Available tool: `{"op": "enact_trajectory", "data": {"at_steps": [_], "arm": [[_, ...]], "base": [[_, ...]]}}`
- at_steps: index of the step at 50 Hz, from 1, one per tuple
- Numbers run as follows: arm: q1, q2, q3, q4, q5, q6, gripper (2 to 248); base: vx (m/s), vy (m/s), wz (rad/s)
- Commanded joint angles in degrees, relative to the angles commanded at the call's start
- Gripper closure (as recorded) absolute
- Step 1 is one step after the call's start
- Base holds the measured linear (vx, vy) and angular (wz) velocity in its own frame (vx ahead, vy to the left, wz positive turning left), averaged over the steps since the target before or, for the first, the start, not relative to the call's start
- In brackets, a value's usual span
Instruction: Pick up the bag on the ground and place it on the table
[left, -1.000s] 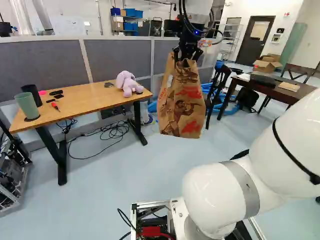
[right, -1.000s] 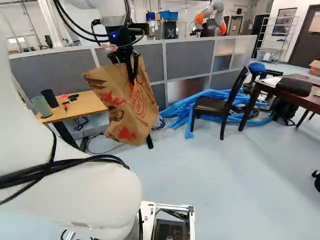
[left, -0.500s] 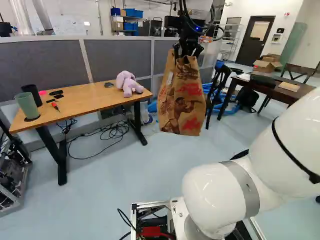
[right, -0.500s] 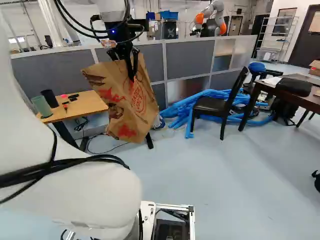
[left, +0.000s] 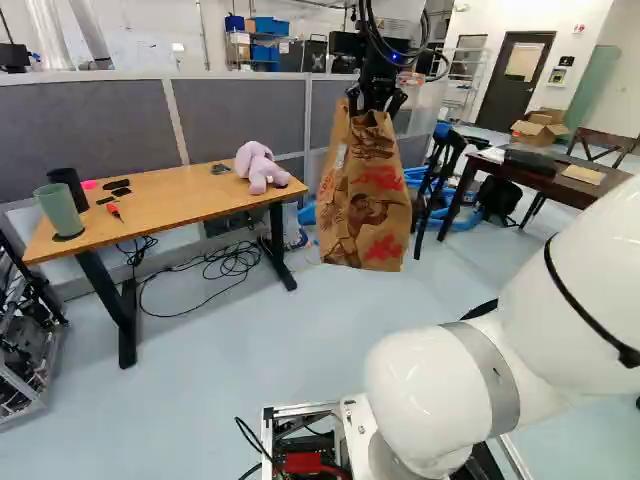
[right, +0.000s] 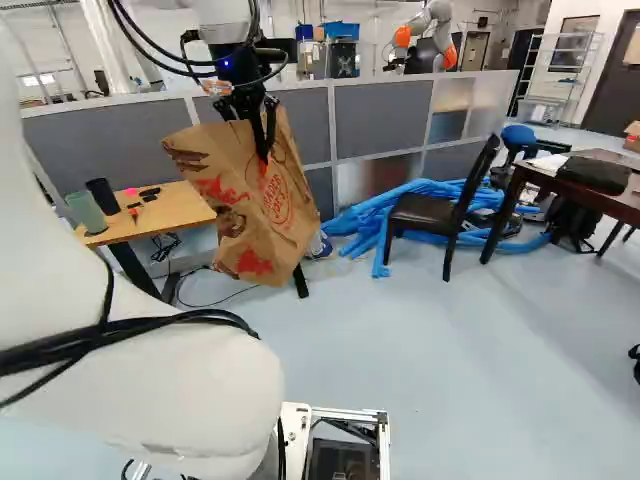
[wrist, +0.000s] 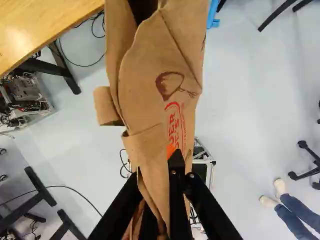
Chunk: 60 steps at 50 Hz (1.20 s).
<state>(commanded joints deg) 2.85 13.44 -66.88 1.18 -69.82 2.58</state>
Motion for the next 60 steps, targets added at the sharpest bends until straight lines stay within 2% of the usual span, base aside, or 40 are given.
{"op": "enact_trajectory", "data": {"at_steps": [41, 60], "arm": [[0.00, 0.00, 0.00, 0.00, 0.00, 0.00, 229], [0.00, 0.00, 0.00, 0.00, 0.00, 0.00, 229]], "base": [[0.051, 0.003, -0.002], [0.167, 0.098, 0.180]]}}
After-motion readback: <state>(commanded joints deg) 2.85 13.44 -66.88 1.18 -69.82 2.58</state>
